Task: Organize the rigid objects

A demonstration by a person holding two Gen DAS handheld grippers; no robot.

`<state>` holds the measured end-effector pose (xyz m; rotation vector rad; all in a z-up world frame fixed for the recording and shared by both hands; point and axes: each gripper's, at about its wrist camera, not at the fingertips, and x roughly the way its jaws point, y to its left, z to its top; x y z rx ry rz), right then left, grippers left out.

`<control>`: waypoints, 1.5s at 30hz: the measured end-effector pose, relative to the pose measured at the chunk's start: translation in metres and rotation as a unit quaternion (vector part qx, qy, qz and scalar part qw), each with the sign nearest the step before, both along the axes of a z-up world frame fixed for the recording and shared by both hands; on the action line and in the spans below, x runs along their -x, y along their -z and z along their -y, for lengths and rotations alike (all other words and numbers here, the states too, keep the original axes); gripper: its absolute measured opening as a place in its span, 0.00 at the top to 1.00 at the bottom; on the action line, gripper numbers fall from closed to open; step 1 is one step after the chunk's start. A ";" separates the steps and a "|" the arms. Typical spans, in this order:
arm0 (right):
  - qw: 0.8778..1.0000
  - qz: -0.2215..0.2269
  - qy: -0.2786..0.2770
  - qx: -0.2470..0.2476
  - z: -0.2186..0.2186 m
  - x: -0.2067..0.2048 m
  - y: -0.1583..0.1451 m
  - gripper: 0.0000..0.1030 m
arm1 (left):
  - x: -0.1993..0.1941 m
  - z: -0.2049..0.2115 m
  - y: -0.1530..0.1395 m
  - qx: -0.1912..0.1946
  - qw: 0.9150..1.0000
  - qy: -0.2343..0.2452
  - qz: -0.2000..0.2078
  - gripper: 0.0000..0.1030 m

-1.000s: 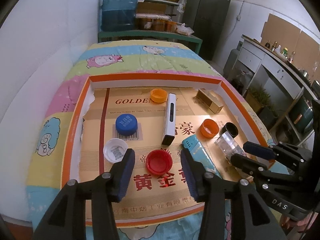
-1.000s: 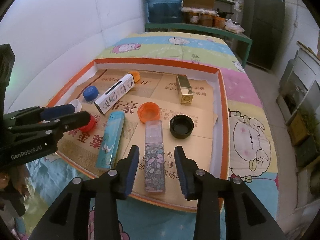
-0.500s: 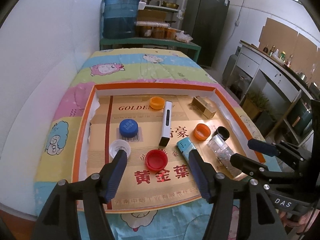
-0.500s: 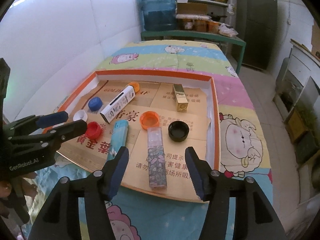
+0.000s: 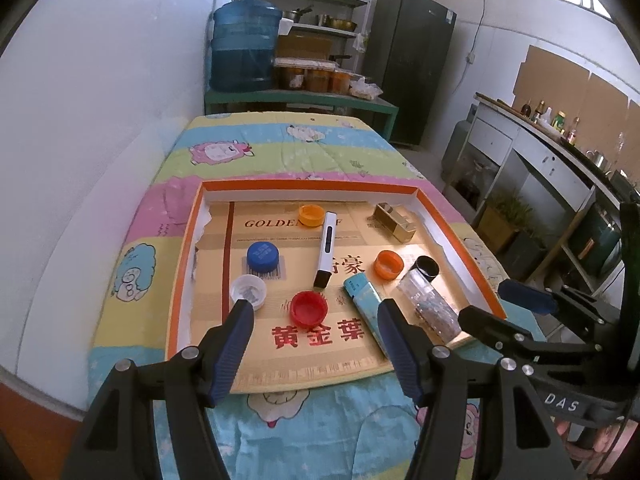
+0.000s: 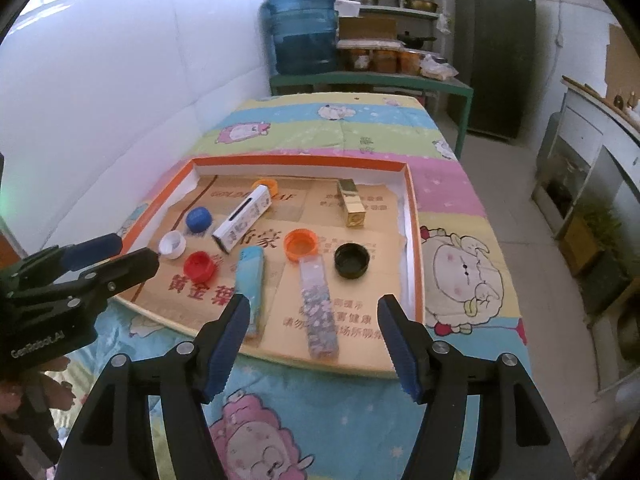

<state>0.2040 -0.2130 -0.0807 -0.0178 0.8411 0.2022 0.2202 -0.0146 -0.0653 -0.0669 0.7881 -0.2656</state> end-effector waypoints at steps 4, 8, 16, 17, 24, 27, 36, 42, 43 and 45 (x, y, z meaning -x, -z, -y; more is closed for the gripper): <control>1.000 0.006 0.006 0.003 -0.005 0.011 -0.006 0.34 | 0.013 -0.002 -0.006 0.002 1.000 -0.001 0.004 0.38; 1.000 0.011 0.017 0.003 -0.006 0.021 -0.012 0.34 | 0.025 -0.004 -0.011 -0.001 1.000 -0.005 0.006 0.38; 0.999 0.030 0.027 0.004 -0.013 0.044 -0.027 0.34 | 0.055 -0.006 -0.025 -0.008 1.000 -0.020 0.021 0.38; 0.999 0.034 0.027 0.005 -0.014 0.047 -0.029 0.34 | 0.060 -0.006 -0.028 -0.011 0.999 -0.023 0.026 0.38; 0.997 0.064 0.045 0.008 -0.019 0.081 -0.050 0.34 | 0.094 -0.006 -0.047 -0.040 0.995 -0.063 0.061 0.38; 0.996 0.079 0.047 0.010 -0.023 0.098 -0.062 0.34 | 0.109 -0.006 -0.055 -0.047 0.994 -0.070 0.073 0.38; 0.993 0.109 0.048 0.009 -0.036 0.150 -0.089 0.34 | 0.151 -0.007 -0.073 -0.044 0.994 -0.066 0.078 0.38; 0.990 0.127 0.066 0.013 -0.037 0.181 -0.101 0.34 | 0.175 -0.016 -0.085 -0.024 0.993 -0.075 0.091 0.38; 0.989 0.130 0.069 0.015 -0.038 0.186 -0.102 0.34 | 0.178 -0.018 -0.087 -0.023 0.992 -0.080 0.094 0.38; 0.988 0.132 0.075 0.018 -0.038 0.190 -0.104 0.34 | 0.184 -0.022 -0.088 -0.023 0.991 -0.086 0.096 0.38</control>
